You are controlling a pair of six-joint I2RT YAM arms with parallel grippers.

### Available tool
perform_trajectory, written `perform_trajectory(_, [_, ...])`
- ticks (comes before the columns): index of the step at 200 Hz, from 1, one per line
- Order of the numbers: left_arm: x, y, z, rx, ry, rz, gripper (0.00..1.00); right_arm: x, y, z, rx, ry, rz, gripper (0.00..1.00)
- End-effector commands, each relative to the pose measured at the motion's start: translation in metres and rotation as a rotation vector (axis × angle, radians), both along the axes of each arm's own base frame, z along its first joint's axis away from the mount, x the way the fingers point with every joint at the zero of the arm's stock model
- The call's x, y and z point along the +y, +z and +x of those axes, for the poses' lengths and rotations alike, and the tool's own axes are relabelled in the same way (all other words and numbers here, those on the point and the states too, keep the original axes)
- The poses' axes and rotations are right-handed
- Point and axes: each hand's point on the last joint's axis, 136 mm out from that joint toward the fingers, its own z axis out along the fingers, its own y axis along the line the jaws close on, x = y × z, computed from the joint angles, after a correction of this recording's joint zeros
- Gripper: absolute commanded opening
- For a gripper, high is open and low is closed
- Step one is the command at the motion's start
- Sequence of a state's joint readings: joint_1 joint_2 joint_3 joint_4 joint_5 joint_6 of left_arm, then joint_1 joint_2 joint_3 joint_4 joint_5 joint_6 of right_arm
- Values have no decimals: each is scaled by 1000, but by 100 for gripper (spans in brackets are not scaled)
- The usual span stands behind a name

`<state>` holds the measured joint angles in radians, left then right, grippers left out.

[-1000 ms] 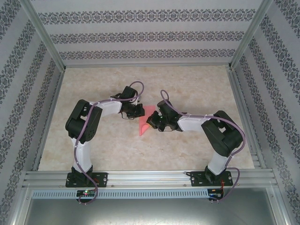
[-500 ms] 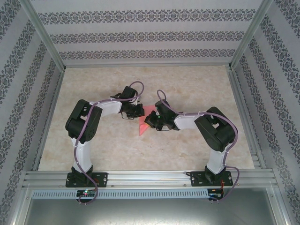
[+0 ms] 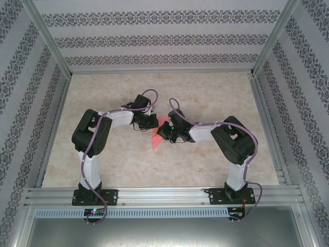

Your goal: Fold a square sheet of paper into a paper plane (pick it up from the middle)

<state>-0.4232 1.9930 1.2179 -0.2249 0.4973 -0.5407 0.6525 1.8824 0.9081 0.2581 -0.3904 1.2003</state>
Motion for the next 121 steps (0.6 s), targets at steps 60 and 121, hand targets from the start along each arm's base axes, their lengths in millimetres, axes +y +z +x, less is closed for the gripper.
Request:
perform_trajectory(60, [-1,29,7,-58,-9,-29,12,0,-9,-3,2,20,-43,3])
perform_trajectory(121, [5,13,6,-19,-3,9,12,-3,-12,-6,3,27,-69,4])
